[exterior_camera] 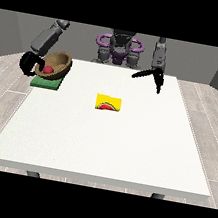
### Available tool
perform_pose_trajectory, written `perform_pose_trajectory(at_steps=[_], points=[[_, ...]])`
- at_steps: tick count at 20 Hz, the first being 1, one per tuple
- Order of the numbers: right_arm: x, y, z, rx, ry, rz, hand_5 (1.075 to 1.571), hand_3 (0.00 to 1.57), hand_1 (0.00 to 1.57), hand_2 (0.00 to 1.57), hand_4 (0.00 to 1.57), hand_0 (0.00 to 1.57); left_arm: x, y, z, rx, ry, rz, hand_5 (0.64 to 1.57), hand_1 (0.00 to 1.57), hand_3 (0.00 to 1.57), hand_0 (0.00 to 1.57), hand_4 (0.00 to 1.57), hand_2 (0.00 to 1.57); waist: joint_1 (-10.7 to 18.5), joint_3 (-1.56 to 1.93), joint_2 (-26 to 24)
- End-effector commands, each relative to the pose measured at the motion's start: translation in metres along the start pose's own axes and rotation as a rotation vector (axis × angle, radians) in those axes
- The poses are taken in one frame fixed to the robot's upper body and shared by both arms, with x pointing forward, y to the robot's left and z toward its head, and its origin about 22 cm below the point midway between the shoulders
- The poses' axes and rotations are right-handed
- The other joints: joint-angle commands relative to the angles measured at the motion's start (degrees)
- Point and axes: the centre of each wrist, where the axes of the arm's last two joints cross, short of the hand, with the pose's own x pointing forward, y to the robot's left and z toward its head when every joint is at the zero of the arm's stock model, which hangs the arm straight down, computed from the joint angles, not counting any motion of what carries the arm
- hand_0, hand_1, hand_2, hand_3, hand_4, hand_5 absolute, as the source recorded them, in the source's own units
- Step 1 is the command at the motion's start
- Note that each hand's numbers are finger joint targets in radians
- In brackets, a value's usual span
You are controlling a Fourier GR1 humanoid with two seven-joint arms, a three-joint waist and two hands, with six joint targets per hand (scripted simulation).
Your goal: Pick the cup and pour the ball into the bowl, then pick the bowl and place it on the pad
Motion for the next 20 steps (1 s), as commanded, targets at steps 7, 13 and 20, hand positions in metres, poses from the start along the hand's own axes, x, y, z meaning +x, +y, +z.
perform_pose_trajectory(at_steps=[7,13,20], points=[[0.037,-0.038,0.005,-0.026,-0.194,0.073,1.569,0.0,1.57,1.57,1.04,1.57,0.055,0.024,-0.025,0.067,-0.169,-0.027,1.563,0.0,0.0,0.0,0.0,0.0,-0.3,0.04,9.9],[0.031,-0.046,0.01,-0.027,-0.175,0.1,1.571,0.46,1.57,1.57,1.02,1.57,0.075,0.03,-0.012,0.06,-0.131,-0.023,1.563,0.0,0.0,0.0,0.0,0.0,-1.1,0.04,6.9],[0.057,-0.052,0.006,-0.048,-0.072,-0.019,1.57,0.26,1.57,1.57,0.74,1.57,0.043,0.014,0.012,0.021,-0.078,0.011,1.566,0.0,0.0,0.0,0.0,0.0,-0.9,-0.1,3.2]])
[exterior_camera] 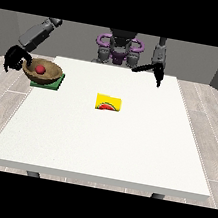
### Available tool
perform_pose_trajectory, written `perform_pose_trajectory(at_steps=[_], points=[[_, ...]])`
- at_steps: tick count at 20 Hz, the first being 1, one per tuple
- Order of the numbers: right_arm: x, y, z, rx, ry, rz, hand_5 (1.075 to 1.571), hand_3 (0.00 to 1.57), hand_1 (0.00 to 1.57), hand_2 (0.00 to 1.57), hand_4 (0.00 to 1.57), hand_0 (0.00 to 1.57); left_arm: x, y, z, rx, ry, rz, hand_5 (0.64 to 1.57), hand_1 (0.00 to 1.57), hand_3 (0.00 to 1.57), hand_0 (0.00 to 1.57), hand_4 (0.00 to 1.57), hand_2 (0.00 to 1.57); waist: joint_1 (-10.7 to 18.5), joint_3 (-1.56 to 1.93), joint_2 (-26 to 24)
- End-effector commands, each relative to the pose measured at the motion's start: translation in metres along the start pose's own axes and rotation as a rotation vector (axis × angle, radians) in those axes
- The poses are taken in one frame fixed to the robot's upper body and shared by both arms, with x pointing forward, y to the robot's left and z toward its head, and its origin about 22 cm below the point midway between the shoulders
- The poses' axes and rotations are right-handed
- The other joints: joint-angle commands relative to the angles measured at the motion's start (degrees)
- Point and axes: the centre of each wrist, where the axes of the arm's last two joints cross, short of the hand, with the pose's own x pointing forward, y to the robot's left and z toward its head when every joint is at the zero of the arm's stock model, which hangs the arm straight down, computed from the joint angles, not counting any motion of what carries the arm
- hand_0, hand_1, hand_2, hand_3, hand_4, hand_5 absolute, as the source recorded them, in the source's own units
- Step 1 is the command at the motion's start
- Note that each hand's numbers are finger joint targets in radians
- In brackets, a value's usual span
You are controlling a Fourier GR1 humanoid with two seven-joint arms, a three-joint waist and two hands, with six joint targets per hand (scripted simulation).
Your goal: Pick the cup and pour the ball into the bowl, then pick the bowl and place it on the pad
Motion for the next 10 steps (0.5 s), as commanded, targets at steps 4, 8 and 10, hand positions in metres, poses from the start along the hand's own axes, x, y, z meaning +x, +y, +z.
perform_pose_trajectory(at_steps=[4,8,10], points=[[-0.021,-0.001,0.007,0.008,0.077,0.037,1.57,1.04,1.57,1.57,0.73,1.57,0.012,0.02,0.0,-0.019,0.011,0.011,1.566,0.0,0.0,0.0,0.0,0.0,1.8,0.02,-1.2],[-0.05,0.007,0.015,0.011,0.113,0.122,1.567,1.01,1.57,1.57,0.69,1.57,-0.003,0.023,0.005,-0.028,0.027,0.019,1.567,0.0,0.0,0.0,0.0,0.0,1.2,-0.03,-2.2],[-0.022,0.005,0.005,0.022,0.073,0.186,1.558,1.21,1.57,1.57,0.67,1.57,0.01,0.008,0.0,-0.005,0.002,0.017,1.565,0.0,0.0,0.0,0.0,0.0,0.3,-0.01,0.4]])
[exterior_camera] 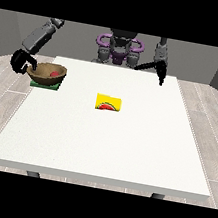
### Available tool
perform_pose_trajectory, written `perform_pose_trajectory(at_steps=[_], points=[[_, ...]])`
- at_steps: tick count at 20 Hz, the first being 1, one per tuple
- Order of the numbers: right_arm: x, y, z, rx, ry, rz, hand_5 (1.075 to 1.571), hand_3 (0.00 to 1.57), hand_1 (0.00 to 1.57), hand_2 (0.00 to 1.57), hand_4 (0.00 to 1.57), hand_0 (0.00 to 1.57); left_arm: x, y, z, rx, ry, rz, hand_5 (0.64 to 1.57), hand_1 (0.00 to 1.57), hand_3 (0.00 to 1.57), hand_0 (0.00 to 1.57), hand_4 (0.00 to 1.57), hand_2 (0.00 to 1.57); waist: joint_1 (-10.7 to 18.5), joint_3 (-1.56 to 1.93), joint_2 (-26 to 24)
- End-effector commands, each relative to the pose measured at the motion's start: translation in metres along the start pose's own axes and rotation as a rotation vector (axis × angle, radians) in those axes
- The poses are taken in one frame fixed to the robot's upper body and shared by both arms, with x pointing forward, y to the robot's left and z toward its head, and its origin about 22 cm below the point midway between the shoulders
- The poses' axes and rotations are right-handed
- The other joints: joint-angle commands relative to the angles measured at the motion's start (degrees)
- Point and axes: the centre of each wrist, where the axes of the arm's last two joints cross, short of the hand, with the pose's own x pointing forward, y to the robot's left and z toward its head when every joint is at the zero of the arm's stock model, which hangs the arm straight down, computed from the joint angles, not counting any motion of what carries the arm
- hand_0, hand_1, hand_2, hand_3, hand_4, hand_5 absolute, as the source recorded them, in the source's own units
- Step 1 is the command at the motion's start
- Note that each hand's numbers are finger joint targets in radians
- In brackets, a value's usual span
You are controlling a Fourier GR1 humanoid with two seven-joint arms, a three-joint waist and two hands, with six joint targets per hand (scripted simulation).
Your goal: Pick the cup and pour the ball into the bowl, then pick the bowl and place it on the pad
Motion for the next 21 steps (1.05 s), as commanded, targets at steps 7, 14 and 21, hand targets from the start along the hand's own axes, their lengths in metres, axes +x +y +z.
perform_pose_trajectory(at_steps=[7,14,21], points=[[0.033,-0.038,0.012,-0.152,-0.003,0.153,1.489,0.43,0.18,0.47,0.0,0.18,0.01,0.012,0.002,0.045,-0.046,0.0,1.565,0.0,0.0,0.0,0.0,0.0,-0.9,0.01,3.2],[0.05,-0.038,0.007,-0.145,-0.019,0.149,1.489,0.26,0.0,0.36,0.0,0.0,0.03,0.016,0.013,0.039,-0.045,-0.005,1.568,0.0,0.0,0.0,0.0,0.0,-1.0,0.05,2.6],[0.136,-0.068,0.018,-0.034,-0.026,0.118,1.503,0.29,0.0,0.19,0.0,0.0,-0.002,0.001,0.021,0.016,0.096,0.003,1.569,0.0,0.0,0.0,0.0,0.0,-3.1,-0.13,-5.5]])
